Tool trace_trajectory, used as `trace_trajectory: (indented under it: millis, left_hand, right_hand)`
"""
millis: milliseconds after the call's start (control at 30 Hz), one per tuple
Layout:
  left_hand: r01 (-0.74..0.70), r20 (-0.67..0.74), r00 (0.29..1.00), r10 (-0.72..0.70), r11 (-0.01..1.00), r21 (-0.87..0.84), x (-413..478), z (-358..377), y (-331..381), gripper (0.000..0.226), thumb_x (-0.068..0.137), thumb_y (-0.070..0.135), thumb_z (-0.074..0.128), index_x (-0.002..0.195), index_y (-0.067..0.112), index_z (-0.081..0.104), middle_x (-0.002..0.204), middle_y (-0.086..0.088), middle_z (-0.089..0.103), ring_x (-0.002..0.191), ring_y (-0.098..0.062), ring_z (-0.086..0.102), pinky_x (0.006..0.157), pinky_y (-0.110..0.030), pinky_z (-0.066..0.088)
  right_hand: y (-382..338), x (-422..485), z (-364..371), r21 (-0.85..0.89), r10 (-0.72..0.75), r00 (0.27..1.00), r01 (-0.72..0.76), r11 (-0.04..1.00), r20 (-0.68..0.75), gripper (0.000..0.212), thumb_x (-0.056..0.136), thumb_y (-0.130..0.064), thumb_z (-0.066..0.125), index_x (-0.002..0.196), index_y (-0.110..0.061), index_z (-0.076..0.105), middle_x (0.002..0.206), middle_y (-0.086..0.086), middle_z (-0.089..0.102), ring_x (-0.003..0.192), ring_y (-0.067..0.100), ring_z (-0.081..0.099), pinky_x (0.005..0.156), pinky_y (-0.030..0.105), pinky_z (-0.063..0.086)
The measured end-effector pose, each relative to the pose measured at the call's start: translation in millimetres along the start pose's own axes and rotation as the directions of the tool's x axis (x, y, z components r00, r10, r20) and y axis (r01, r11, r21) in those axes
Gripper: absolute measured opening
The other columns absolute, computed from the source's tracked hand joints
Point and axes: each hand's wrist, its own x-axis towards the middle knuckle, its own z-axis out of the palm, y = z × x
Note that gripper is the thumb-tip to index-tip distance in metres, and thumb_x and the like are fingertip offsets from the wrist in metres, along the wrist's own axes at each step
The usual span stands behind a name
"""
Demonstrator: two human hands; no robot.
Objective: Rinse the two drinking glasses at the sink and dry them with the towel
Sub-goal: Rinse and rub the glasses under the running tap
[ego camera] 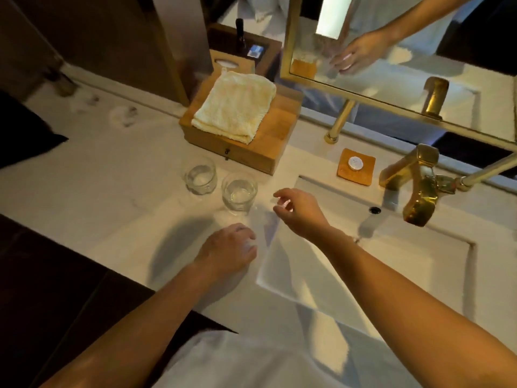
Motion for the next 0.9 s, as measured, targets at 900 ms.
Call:
trace_trajectory:
  millis: [900]
  left_hand:
    - [0.402, -0.202, 0.914, -0.353, 0.858, 0.320, -26, 70, -57, 0.098, 0.082, 0.074, 0.021, 0.159, 0.014, 0.007, 0.165, -0.023, -0.002, 0.151, -0.044, -0.007, 0.121, -0.060, 0.002]
  right_hand:
    - [3, -9, -3, -0.135, -0.094, 0.992, 0.082, 0.987, -0.085, 0.086, 0.066, -0.036, 0.086, 0.139, -0.022, 0.042, 0.129, 0.008, 0.046, 0.109, 0.027, 0.051, 0.087, 0.036, 0.052]
